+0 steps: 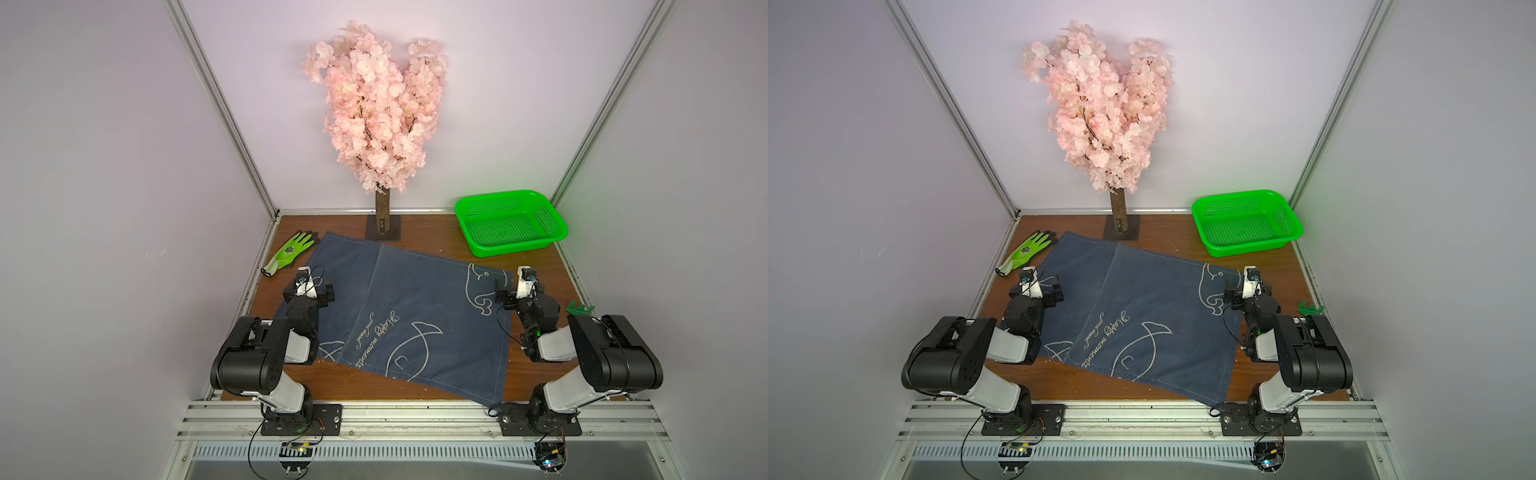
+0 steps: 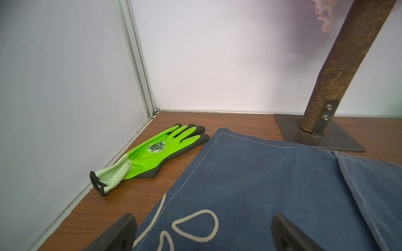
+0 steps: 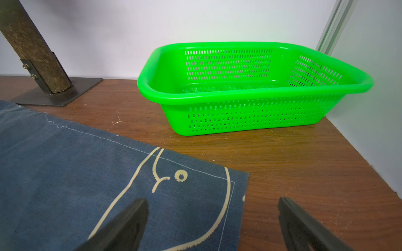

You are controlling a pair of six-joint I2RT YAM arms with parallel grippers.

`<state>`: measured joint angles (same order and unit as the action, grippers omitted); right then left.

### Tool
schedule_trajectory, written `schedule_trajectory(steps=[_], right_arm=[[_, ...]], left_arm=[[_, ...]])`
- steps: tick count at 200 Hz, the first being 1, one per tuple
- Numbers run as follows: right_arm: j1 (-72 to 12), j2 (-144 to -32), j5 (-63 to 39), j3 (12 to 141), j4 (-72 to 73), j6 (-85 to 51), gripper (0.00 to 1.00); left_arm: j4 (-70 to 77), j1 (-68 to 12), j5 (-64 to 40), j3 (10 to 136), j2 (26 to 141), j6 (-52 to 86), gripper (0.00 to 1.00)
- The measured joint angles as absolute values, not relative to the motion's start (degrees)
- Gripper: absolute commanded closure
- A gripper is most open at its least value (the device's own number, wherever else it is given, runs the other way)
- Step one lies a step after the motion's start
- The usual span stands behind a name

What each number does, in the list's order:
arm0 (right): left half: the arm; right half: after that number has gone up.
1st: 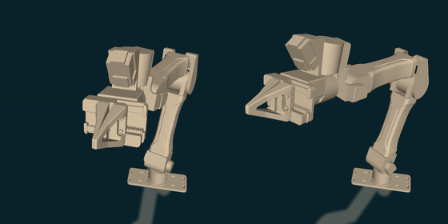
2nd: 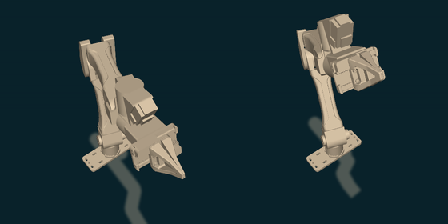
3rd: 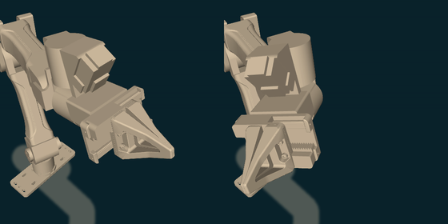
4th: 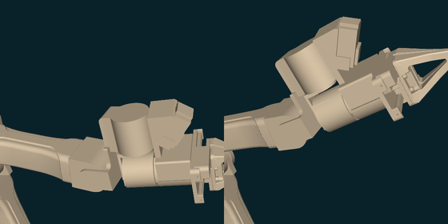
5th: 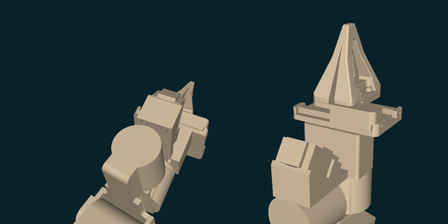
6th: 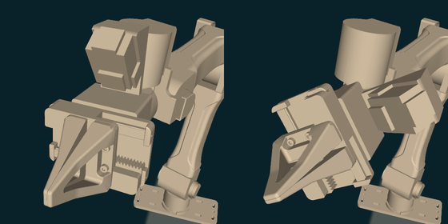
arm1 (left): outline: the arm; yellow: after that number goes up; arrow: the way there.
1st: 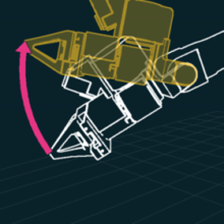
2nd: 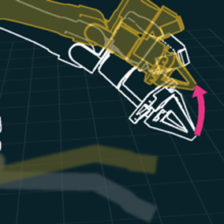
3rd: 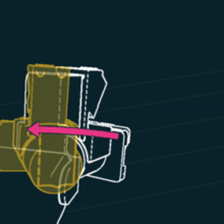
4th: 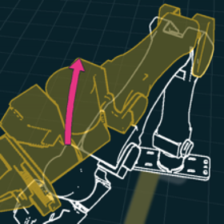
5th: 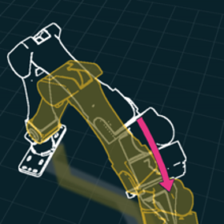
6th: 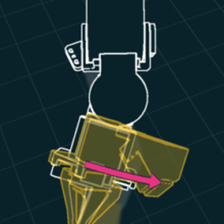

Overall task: Roll up the pillowcase
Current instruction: Fold the pillowcase.

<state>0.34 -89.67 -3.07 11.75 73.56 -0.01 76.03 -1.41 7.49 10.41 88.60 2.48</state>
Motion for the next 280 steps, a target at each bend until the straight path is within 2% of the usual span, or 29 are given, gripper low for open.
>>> schedule_trajectory(steps=[22, 44, 65, 89, 128, 155, 168, 193, 230, 280], right_arm=[[0.32, -88.64, -3.42, 11.75, 72.55, 0.08, 0.01], [0.32, -80.82, -4.64, 12.14, 65.89, 0.36, 0.01], [0.03, -71.18, -6.57, 14.06, 58.78, -0.05, 0.01], [-0.99, -62.04, -9.54, 17.1, 48.51, -2.02, 0.01], [-2.42, -56.82, -10.98, 25.45, 24.62, -7.81, 0.01], [-2.55, -57.04, -9.85, 28.45, 12.1, -11.79, 0.02], [-2.5, -58.19, -8.62, 29.1, 8.29, -13.17, 0.02], [-2.02, -63.0, -7.27, 30.63, 4.1, -14.87, 0.04], [-0.69, -70.3, -6.26, 33.43, 2.55, -16.56, 0.06], [0.91, -76.82, -4.78, 37.93, 2.44, -17.02, 0.09]], left_arm=[[70.7, -1.43, 5.85, 10.68, 82.76, 1.61, 0.01], [61.65, -1.43, 3.99, 13.43, 72.36, 1.28, 0.01], [48.99, -1.41, 0.93, 22.37, 66.15, 0.95, 0.01], [36.69, -0.82, -5.48, 34.2, 66.19, 0.58, 0.01], [21.1, 2.57, -17.98, 50.85, 80.27, 0.78, 0.01], [9.28, 3.27, -21.47, 61.95, 94.39, -0.27, 0.0], [2.66, 3.38, -22.13, 69.01, 101.75, -1.19, 0.03], [-8.12, 3.51, -21.87, 84.53, 114.91, -2.22, 0.07], [-17.5, 3.77, -21.45, 101.73, 127.52, -1.89, 0.1], [-21.8, 3.86, -18.28, 111.48, 136.33, -0.73, 0.12]])
